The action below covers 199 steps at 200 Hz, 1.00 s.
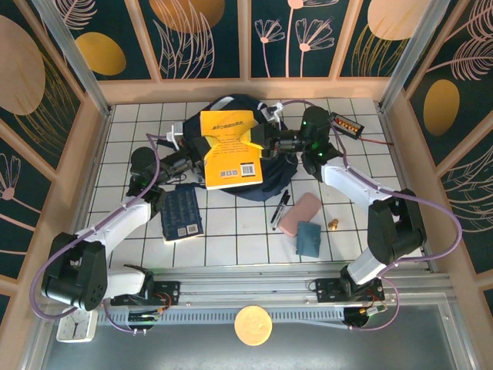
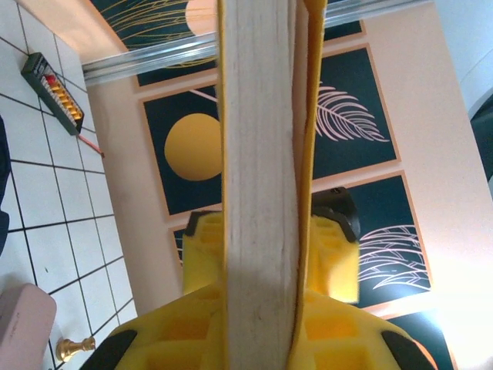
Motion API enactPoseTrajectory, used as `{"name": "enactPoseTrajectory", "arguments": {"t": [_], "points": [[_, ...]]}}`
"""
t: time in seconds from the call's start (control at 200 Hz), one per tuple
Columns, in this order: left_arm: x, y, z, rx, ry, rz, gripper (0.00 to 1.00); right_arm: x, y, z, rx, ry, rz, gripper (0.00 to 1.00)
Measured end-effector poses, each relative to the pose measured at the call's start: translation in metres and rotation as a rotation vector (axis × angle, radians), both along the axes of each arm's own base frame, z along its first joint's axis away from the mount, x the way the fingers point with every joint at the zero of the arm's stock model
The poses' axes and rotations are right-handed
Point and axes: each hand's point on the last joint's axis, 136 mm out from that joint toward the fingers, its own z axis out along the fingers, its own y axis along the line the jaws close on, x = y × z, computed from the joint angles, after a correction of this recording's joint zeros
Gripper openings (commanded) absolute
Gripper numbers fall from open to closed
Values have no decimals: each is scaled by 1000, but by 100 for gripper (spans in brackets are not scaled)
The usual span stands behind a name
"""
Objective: Pack books, pencil case, and school supplies into a backpack
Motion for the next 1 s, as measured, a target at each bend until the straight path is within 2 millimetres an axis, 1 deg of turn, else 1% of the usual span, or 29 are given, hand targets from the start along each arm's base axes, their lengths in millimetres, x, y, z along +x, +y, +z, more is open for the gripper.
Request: {"name": "enactPoseTrajectory", "arguments": {"t": [0.065,0.105,0.135,0.2,0.23,0.24,0.26,0.28,0.29,0.305,0.325,0.37,0.39,0.41,0.475,0.55,0.555,0.615,0.651,0.681,0.741,0.786,0.846,0.896,0.911,0.926,0.951,0.956,0.996], "points": [[2,-1,-3,1,8,-3,0,-4,3,-2,-2,5,10,52],[2,-1,-5,3,12,-5,0,-4,4,-4,-4,10,10,45],[3,-2,-5,4,14,-7,0,-4,3,-6,-6,18,8,35],[3,-3,-6,5,15,-11,0,-2,3,-11,-16,25,-1,1],[4,-3,-5,5,12,-12,0,-1,3,-14,-27,35,-11,0],[4,-3,-4,5,10,-13,3,0,2,-15,-30,36,-15,0],[3,-4,-3,6,5,-17,12,1,1,-17,-37,40,-22,0],[4,-4,-2,8,4,-18,25,2,0,-19,-43,39,-26,0],[4,-4,-3,10,6,-19,33,2,-1,-19,-47,43,-31,0],[4,-4,-3,12,8,-19,43,2,-1,-20,-51,38,-33,0],[4,-5,-4,21,5,-21,52,2,-3,-20,-59,39,-43,0],[5,-8,-6,40,10,-26,66,3,-8,-21,-76,36,-73,0],[7,-8,-6,57,3,-21,69,6,-14,-21,-86,36,-103,0],[8,-8,-6,68,5,-20,71,8,-19,-22,-95,35,-127,0],[18,-9,-6,154,-17,11,75,23,-50,-23,-133,43,-268,0],[33,-12,4,305,-86,64,77,44,-103,-20,-197,45,-497,0],[34,-13,5,315,-93,65,77,46,-109,-20,-206,44,-525,0],[44,-23,16,433,-169,87,77,57,-155,-18,-265,37,-716,0],[48,-32,19,504,-215,91,77,60,-178,-18,-301,39,-808,0],[51,-41,17,567,-247,89,78,60,-196,-19,-337,45,-881,0],[56,-61,2,707,-299,68,78,56,-220,-24,-397,66,-969,0],[59,-78,-18,818,-328,34,79,53,-231,-31,-437,89,-1006,0],[62,-98,-51,961,-351,-20,79,50,-243,-45,-491,132,-1036,0],[66,-115,-84,1080,-368,-76,79,46,-249,-56,-531,172,-1051,0],[67,-118,-90,1101,-368,-88,79,45,-251,-59,-541,182,-1054,0],[68,-123,-102,1140,-371,-108,79,44,-252,-62,-551,191,-1056,0],[69,-129,-114,1179,-374,-129,78,42,-254,-65,-565,203,-1059,0],[70,-131,-119,1194,-375,-136,78,41,-255,-66,-568,206,-1059,0],[72,-138,-138,1256,-380,-168,78,39,-257,-70,-588,219,-1062,0]]}}
